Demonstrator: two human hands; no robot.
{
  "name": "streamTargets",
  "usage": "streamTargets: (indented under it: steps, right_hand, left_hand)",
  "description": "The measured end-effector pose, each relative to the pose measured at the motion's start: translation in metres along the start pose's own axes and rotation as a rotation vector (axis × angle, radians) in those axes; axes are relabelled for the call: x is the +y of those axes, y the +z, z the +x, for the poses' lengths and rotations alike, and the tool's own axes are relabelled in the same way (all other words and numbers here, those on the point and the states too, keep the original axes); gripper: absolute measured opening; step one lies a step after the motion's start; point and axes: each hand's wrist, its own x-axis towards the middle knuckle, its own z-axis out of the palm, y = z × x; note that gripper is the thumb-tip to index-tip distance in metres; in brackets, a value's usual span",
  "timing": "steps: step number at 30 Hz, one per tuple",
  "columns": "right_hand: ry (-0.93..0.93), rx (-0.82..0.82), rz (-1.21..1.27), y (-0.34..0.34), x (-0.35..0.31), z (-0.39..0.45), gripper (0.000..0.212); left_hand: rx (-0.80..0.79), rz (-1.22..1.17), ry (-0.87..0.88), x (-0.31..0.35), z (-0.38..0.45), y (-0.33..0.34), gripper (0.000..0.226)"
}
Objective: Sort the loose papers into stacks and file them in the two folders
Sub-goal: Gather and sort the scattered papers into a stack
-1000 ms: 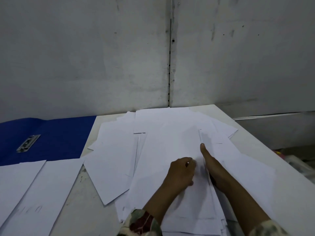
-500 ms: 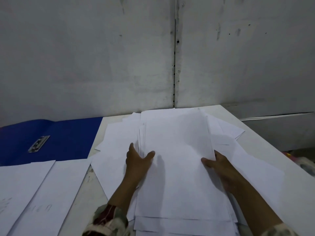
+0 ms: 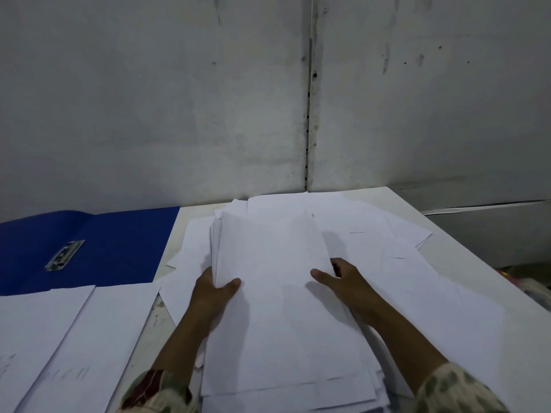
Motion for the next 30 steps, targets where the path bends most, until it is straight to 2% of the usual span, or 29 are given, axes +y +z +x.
streamTargets:
  steps: [5,7,10,12,15,21,25,26,29,30]
  right_hand:
    - [-0.029,0.030,-0.267,0.008,0.002,0.018,0.031]
    - [-0.054,0.129,-0.415,0.009,0.003,0.028,0.033]
    - [0.027,0.369,-0.687,0.004,0.006,0.038,0.053]
    - [0.174,0.399,-0.773,-0.003,0.011,0.040,0.075]
    - [0.324,0.454,-0.764,-0.011,0.019,0.039,0.100]
    - [0.350,0.542,-0.477,-0.025,0.011,0.044,0.117]
    - [0.325,0.510,-0.221,-0.031,0.007,0.047,0.109]
    - [0.318,0.497,-0.214,-0.031,0.009,0.045,0.100]
    - [0.281,0.422,-0.243,-0.032,0.014,0.037,0.053]
    - [0.267,0.375,-0.227,-0.031,0.014,0.033,0.044]
  left_hand:
    - [0.148,0.185,0.048,-0.007,0.012,-0.023,0.051]
    - [0.182,0.261,0.054,-0.008,0.018,-0.030,0.050]
    - [0.194,0.328,0.052,-0.010,0.025,-0.040,0.045]
    - [0.188,0.346,0.042,-0.014,0.028,-0.044,0.045]
    - [0.183,0.358,0.033,-0.019,0.032,-0.046,0.047]
    - [0.175,0.387,0.035,-0.025,0.035,-0.046,0.053]
    - [0.173,0.370,0.035,-0.025,0.035,-0.046,0.052]
    - [0.173,0.367,0.037,-0.025,0.035,-0.045,0.053]
    - [0.177,0.363,0.037,-0.024,0.035,-0.046,0.054]
    - [0.179,0.370,0.036,-0.024,0.034,-0.046,0.054]
